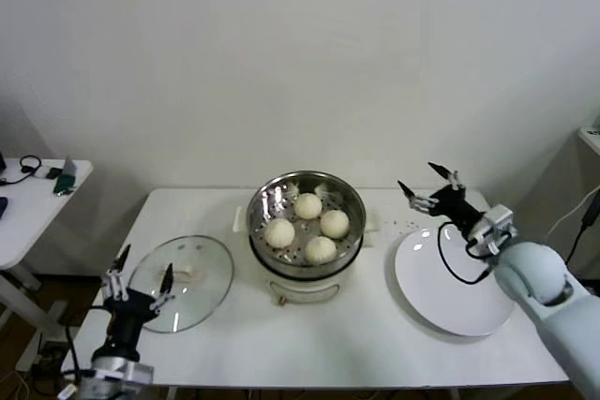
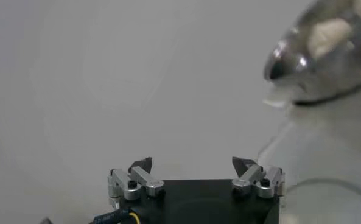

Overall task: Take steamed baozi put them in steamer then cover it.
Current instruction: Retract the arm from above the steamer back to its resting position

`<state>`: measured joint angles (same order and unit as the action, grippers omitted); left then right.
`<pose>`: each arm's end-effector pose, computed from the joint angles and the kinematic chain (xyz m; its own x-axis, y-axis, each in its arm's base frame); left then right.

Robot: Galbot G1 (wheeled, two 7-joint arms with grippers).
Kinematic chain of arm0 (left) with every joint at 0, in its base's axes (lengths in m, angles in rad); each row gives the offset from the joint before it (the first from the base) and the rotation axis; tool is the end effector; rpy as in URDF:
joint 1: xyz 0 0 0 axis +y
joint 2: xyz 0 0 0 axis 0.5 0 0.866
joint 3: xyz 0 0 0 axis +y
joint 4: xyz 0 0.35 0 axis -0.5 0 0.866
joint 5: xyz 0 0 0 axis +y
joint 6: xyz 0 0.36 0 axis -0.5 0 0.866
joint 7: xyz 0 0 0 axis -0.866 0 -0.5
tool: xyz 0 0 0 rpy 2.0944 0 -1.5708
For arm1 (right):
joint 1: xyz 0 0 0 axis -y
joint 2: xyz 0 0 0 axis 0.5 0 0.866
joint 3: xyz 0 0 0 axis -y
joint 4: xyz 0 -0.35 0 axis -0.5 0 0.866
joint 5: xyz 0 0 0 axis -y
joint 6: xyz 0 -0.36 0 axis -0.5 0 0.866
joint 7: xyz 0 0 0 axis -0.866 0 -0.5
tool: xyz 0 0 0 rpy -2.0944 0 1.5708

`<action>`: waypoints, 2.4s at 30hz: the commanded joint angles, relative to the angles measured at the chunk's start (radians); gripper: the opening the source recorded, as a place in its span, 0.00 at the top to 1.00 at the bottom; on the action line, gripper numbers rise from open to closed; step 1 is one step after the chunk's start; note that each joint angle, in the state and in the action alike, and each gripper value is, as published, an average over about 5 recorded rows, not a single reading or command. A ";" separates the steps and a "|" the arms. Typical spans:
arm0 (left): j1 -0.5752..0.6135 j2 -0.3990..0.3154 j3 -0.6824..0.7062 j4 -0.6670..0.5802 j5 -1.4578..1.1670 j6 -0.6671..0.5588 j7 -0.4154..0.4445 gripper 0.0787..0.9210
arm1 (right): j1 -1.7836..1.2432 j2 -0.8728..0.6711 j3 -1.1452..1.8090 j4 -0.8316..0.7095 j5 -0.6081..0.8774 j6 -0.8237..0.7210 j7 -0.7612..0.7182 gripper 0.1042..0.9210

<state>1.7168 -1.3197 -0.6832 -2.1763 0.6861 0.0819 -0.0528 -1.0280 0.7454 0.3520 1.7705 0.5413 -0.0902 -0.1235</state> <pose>0.1492 0.0816 -0.2824 -0.9955 -0.0825 0.0474 -0.0060 0.5514 0.8342 0.3521 -0.1638 -0.2265 -0.9331 -0.3484 0.0895 -0.3596 0.8959 -0.2608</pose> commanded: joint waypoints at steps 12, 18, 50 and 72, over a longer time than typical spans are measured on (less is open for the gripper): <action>-0.125 0.035 0.112 0.301 0.647 0.016 -0.025 0.12 | -0.458 0.376 0.405 0.063 -0.186 0.042 -0.028 0.12; -0.227 0.029 0.108 0.472 0.716 -0.047 -0.027 0.12 | -0.469 0.379 0.415 0.063 -0.193 0.052 -0.039 0.12; -0.481 0.070 0.125 0.719 0.684 -0.068 -0.076 0.12 | -0.466 0.424 0.418 0.041 -0.257 0.070 -0.063 0.12; -0.508 0.064 0.140 0.756 0.639 -0.079 -0.078 0.38 | -0.445 0.449 0.391 0.044 -0.286 0.069 -0.064 0.12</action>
<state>1.2194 -1.2554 -0.5449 -1.4322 1.3387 0.0053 -0.1310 -1.4797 1.1906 0.7463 1.8133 0.2633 -0.0210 -0.1891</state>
